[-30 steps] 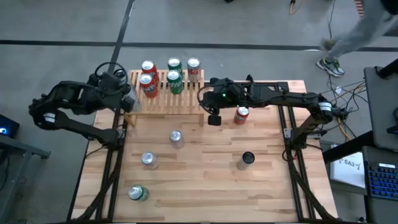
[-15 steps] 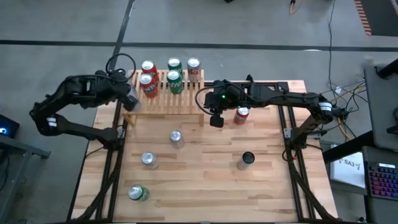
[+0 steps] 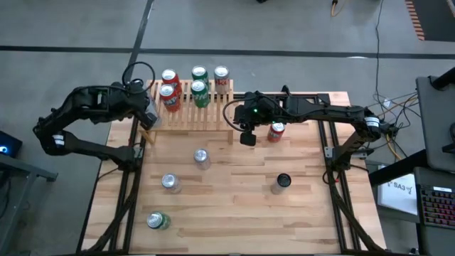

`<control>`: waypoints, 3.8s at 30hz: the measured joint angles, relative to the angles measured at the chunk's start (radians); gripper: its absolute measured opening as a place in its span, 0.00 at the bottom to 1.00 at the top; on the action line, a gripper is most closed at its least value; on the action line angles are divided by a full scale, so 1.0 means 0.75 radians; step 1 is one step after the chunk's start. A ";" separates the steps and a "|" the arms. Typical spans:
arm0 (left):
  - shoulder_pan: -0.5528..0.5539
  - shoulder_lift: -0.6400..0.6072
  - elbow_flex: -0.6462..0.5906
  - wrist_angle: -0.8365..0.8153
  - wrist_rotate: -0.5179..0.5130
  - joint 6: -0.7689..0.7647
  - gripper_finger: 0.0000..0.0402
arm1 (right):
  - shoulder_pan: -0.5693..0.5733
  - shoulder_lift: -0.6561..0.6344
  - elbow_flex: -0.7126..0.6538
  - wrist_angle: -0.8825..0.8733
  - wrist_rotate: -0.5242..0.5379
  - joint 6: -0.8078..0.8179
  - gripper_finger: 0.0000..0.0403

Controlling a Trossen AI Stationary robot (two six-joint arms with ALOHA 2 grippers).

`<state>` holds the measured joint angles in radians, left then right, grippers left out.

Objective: Place canned beverage on shelf
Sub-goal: Put the top white/blue soda can on the shelf aligned with the other white/blue soda can

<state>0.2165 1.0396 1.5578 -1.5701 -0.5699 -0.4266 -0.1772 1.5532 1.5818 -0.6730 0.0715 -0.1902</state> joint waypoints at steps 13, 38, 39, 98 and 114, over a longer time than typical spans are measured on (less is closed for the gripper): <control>0.000 -0.019 0.000 0.002 0.040 0.014 0.00 | 0.000 0.000 0.000 -0.005 0.000 0.000 0.07; 0.004 -0.013 -0.001 -0.003 -0.003 -0.061 0.00 | 0.000 0.000 0.000 -0.004 0.000 -0.005 0.07; 0.004 -0.013 0.001 -0.003 -0.016 -0.061 0.00 | 0.000 0.000 0.000 -0.004 0.000 -0.005 0.07; 0.005 -0.190 -0.065 0.000 0.074 -0.090 0.00 | 0.000 0.000 0.000 0.002 0.001 -0.027 0.07; 0.004 -0.197 -0.066 0.147 0.077 -0.128 0.00 | 0.000 0.000 0.000 0.041 0.001 -0.049 0.07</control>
<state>0.2195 0.8919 1.5082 -1.4597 -0.5122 -0.5222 -0.1768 1.5532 1.5818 -0.6420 0.0719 -0.2266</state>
